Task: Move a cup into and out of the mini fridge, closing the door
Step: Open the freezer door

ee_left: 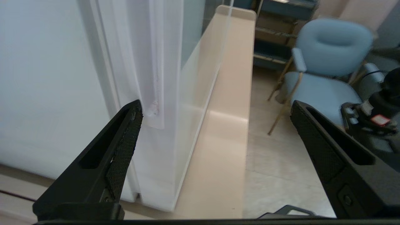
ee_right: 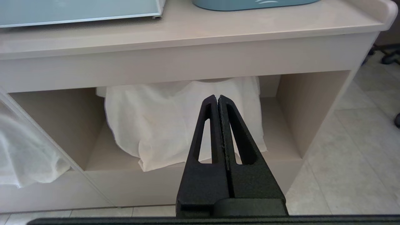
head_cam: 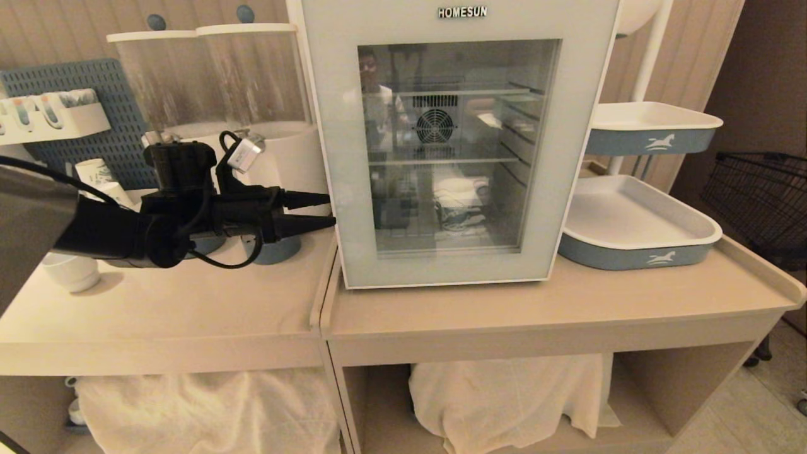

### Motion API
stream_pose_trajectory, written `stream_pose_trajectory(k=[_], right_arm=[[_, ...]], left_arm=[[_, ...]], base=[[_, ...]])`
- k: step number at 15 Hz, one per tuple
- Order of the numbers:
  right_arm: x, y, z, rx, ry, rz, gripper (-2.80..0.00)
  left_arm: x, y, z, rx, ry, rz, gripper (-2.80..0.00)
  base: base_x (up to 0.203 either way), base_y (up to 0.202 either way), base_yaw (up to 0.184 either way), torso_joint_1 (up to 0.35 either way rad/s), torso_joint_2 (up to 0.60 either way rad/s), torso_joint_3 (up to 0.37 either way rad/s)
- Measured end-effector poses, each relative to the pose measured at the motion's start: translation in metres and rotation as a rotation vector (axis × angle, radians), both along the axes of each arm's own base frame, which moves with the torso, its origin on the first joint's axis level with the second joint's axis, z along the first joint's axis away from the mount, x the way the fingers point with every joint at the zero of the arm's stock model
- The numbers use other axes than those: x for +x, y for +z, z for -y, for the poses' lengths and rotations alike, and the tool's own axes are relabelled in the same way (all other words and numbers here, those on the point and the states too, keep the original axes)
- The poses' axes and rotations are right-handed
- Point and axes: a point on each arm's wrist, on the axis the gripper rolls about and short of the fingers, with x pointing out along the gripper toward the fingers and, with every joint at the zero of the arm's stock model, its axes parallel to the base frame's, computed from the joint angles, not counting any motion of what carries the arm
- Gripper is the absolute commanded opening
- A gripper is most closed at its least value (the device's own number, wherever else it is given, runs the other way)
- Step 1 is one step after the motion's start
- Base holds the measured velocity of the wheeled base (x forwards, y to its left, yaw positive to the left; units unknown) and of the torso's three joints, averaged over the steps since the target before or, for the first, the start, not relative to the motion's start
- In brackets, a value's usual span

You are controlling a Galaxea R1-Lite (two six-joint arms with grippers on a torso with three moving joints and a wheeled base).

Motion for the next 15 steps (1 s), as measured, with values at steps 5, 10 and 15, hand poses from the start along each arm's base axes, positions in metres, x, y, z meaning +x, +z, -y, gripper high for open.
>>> stream_pose_trajectory(k=[5, 10, 15], right_arm=[[0.000, 0.000, 0.000, -0.001, 0.000, 0.000, -2.80], [0.000, 0.000, 0.000, 0.000, -0.001, 0.000, -2.80], [0.000, 0.000, 0.000, 0.000, -0.002, 0.000, -2.80]], left_arm=[[-0.002, 0.005, 0.010, -0.029, -0.031, -0.092, 0.00], [-0.009, 0.012, 0.022, -0.043, -0.068, -0.095, 0.00], [-0.028, 0.015, 0.024, -0.044, -0.131, -0.128, 0.00]], base=[[0.000, 0.000, 0.000, 0.000, 0.00, 0.000], [0.000, 0.000, 0.000, 0.000, 0.00, 0.000], [0.000, 0.000, 0.000, 0.000, 0.00, 0.000]])
